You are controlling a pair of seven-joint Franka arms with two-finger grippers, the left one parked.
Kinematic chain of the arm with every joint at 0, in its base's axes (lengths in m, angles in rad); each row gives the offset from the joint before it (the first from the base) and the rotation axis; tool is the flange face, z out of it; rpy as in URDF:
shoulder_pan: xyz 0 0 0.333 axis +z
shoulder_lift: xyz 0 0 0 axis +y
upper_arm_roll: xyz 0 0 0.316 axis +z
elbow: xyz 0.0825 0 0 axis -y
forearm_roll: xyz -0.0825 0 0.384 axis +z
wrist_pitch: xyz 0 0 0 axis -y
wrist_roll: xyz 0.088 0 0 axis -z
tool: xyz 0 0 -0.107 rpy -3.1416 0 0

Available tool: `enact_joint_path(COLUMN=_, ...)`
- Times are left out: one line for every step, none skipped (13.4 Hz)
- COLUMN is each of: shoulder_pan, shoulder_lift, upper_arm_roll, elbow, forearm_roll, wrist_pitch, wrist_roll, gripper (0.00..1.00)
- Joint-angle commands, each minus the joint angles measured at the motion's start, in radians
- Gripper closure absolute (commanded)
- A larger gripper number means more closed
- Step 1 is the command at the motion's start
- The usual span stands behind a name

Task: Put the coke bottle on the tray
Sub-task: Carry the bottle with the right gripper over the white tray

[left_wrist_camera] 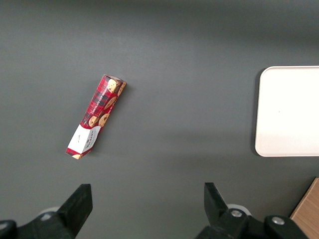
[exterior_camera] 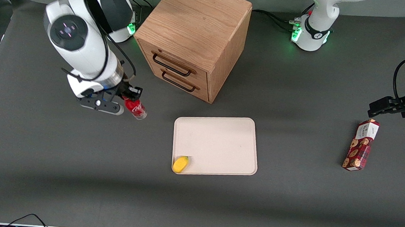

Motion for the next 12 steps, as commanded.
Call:
enact_joint_path(shoulder_pan=0.062, shoulder_lift=0.123, upper_arm_roll=0.029, elbow=0.183, forearm_roll=0.0, wrist_pitch=-0.044, wrist_roll=0.153, gripper=1.0)
enact_joint_path(shoulder_pan=0.096, shoulder_lift=0.172, upper_arm_roll=0.037, elbow=0.245, forearm_roll=-0.018, wrist_pitch=-0.051, wrist_roll=0.195, gripper=1.0)
enact_joint_path(shoulder_pan=0.134, shoulder_lift=0.23, upper_arm_roll=0.037, elbow=0.3, forearm_roll=-0.053, wrist_pitch=-0.054, wrist_roll=0.228, gripper=1.0)
enact_joint_path(shoulder_pan=0.174, shoulder_lift=0.294, upper_arm_roll=0.037, elbow=0.363, forearm_roll=-0.092, wrist_pitch=-0.056, wrist_roll=0.267, gripper=1.0)
enact_joint_path(shoulder_pan=0.207, shoulder_lift=0.369, upper_arm_roll=0.037, elbow=0.424, forearm_roll=-0.134, wrist_pitch=-0.056, wrist_roll=0.287, gripper=1.0)
enact_joint_path(shoulder_pan=0.227, shoulder_lift=0.429, upper_arm_roll=0.037, elbow=0.468, forearm_roll=-0.168, wrist_pitch=-0.048, wrist_roll=0.292, gripper=1.0)
enact_joint_path(shoulder_pan=0.23, shoulder_lift=0.466, upper_arm_roll=0.037, elbow=0.48, forearm_roll=-0.173, wrist_pitch=-0.028, wrist_roll=0.29, gripper=1.0)
enact_joint_path(shoulder_pan=0.23, shoulder_lift=0.487, upper_arm_roll=0.036, elbow=0.476, forearm_roll=-0.172, wrist_pitch=0.022, wrist_roll=0.287, gripper=1.0)
enact_joint_path(shoulder_pan=0.23, shoulder_lift=0.52, upper_arm_roll=0.036, elbow=0.468, forearm_roll=-0.172, wrist_pitch=0.062, wrist_roll=0.292, gripper=1.0)
enact_joint_path(shoulder_pan=0.237, shoulder_lift=0.557, upper_arm_roll=0.036, elbow=0.46, forearm_roll=-0.185, wrist_pitch=0.074, wrist_roll=0.296, gripper=1.0)
enact_joint_path(shoulder_pan=0.245, shoulder_lift=0.568, upper_arm_roll=0.036, elbow=0.436, forearm_roll=-0.217, wrist_pitch=0.088, wrist_roll=0.299, gripper=1.0)
enact_joint_path(shoulder_pan=0.244, shoulder_lift=0.57, upper_arm_roll=0.034, elbow=0.413, forearm_roll=-0.225, wrist_pitch=0.123, wrist_roll=0.299, gripper=1.0)
